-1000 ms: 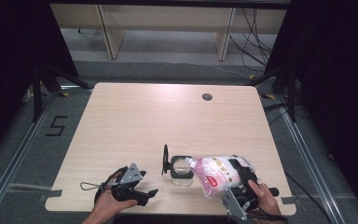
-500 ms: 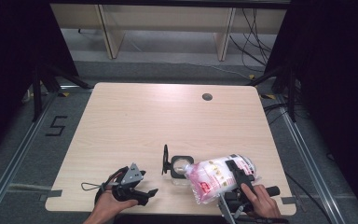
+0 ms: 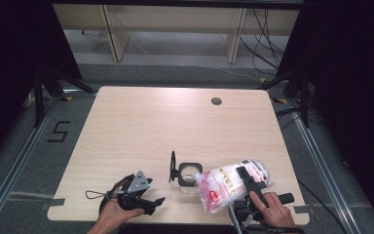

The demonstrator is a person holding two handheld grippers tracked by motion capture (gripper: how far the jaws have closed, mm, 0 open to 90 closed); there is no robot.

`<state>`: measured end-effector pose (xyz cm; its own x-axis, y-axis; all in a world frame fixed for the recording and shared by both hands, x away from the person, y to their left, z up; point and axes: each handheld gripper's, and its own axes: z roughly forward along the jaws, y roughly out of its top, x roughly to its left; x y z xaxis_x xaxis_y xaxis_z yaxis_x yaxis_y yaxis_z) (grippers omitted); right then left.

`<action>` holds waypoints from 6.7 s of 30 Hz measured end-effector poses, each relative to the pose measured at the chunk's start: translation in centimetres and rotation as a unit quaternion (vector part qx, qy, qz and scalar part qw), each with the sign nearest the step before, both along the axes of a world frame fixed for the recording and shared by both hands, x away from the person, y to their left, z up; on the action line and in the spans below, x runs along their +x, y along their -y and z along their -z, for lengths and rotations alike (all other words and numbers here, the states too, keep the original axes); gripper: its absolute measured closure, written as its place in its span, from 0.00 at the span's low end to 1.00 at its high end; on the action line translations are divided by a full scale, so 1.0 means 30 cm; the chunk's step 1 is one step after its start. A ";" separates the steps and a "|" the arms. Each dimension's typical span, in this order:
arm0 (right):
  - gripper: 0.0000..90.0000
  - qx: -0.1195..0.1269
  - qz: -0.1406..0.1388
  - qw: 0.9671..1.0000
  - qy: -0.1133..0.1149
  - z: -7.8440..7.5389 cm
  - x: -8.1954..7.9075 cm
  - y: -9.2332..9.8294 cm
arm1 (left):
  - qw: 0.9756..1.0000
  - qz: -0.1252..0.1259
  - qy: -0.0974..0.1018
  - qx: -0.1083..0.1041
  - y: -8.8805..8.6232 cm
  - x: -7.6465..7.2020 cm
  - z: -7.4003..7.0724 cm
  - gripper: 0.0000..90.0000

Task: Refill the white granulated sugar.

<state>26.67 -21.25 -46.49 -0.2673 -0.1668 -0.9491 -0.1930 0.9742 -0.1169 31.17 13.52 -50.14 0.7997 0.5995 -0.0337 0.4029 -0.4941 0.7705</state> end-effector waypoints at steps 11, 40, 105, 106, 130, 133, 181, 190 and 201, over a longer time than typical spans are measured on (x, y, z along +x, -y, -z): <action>0.46 -0.013 -0.001 1.000 0.010 -0.011 0.002 -0.004 | 1.000 0.007 0.011 0.012 -0.002 0.005 -0.001 0.24; 0.46 -0.041 -0.011 0.998 0.049 -0.025 0.011 -0.001 | 1.000 0.000 -0.004 -0.001 0.001 0.006 0.006 0.24; 0.46 -0.067 0.002 0.996 0.054 -0.050 0.023 -0.025 | 1.000 -0.001 0.001 0.005 0.003 0.004 0.006 0.24; 0.46 -0.089 -0.008 0.994 0.057 -0.061 0.025 -0.029 | 1.000 -0.001 0.001 0.005 0.003 0.004 0.006 0.24; 0.46 -0.020 -0.008 0.999 0.048 -0.048 0.033 -0.011 | 1.000 0.000 0.001 0.006 0.003 0.004 0.005 0.24; 0.46 -0.035 -0.021 0.998 0.056 -0.052 0.036 -0.014 | 1.000 -0.001 0.001 0.005 0.003 0.004 0.005 0.24; 0.46 -0.043 -0.020 0.997 0.065 -0.064 0.031 -0.009 | 1.000 0.008 0.012 0.011 -0.002 0.008 0.000 0.24; 0.46 -0.037 -0.014 0.997 0.059 -0.059 0.031 -0.007 | 1.000 0.007 0.011 0.012 -0.001 0.008 0.001 0.24; 0.46 -0.030 -0.018 0.997 0.064 -0.059 0.032 -0.004 | 1.000 0.005 0.009 0.009 -0.001 0.007 0.001 0.24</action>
